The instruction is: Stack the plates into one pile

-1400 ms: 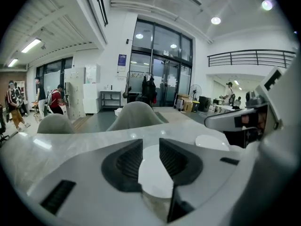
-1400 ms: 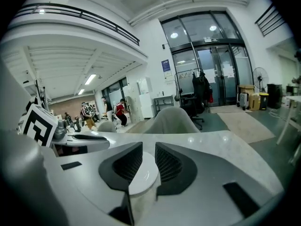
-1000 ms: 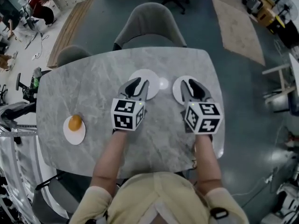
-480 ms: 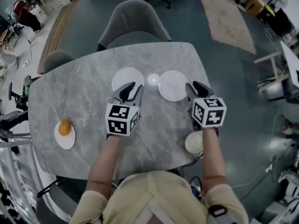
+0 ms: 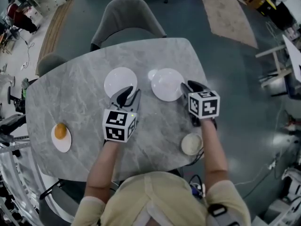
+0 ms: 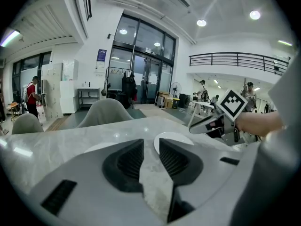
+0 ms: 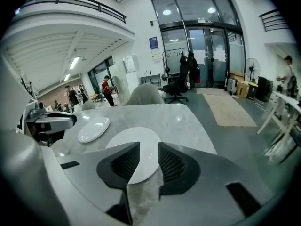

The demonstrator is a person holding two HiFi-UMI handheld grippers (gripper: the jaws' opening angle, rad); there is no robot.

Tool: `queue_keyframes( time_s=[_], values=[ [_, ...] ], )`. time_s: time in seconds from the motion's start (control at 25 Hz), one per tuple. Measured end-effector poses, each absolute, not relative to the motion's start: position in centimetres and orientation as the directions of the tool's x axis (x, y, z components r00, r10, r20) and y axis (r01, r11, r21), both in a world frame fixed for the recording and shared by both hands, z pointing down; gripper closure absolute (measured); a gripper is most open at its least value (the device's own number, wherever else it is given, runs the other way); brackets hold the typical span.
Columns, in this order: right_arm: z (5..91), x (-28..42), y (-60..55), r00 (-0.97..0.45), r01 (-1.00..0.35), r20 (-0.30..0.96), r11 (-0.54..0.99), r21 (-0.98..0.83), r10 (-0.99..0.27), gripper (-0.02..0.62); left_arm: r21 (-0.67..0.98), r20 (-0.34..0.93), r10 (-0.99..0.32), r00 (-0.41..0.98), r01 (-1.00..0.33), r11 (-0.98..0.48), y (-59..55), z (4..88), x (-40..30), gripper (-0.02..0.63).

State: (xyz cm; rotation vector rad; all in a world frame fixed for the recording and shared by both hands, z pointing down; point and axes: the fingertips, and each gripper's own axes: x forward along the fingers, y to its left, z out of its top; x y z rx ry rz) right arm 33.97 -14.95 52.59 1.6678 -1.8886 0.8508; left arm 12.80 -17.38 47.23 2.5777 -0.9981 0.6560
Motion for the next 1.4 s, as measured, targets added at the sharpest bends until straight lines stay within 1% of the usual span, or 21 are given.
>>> queue_keyframes(
  time_s=[0.24,0.52,1.0,1.4],
  values=[
    [55.7,34.6,-15.4,-0.160,-0.985,0.749,0.050,-0.167,-0.643,0.494,0.109,0.532,-0.535,0.656,-0.680,-0.725,-16.8,48.1,13.6,0.508],
    [57.4,34.9,-16.0,-0.166,-0.982,0.766,0.035,-0.184,-0.621,0.494,0.113,0.546,-0.521,0.656,-0.674,-0.730,-16.8,48.7,14.1,0.508],
    [58.2,35.1,-16.3,-0.165,-0.980,0.768,0.017,-0.197,-0.618,0.493,0.116,0.561,-0.522,0.643,-0.685,-0.719,-17.3,49.9,14.3,0.508],
    [58.1,35.3,-16.5,-0.198,-0.971,0.755,0.019,-0.239,-0.625,0.500,0.114,0.556,-0.534,0.637,-0.695,-0.710,-17.6,49.7,13.7,0.508]
  ],
)
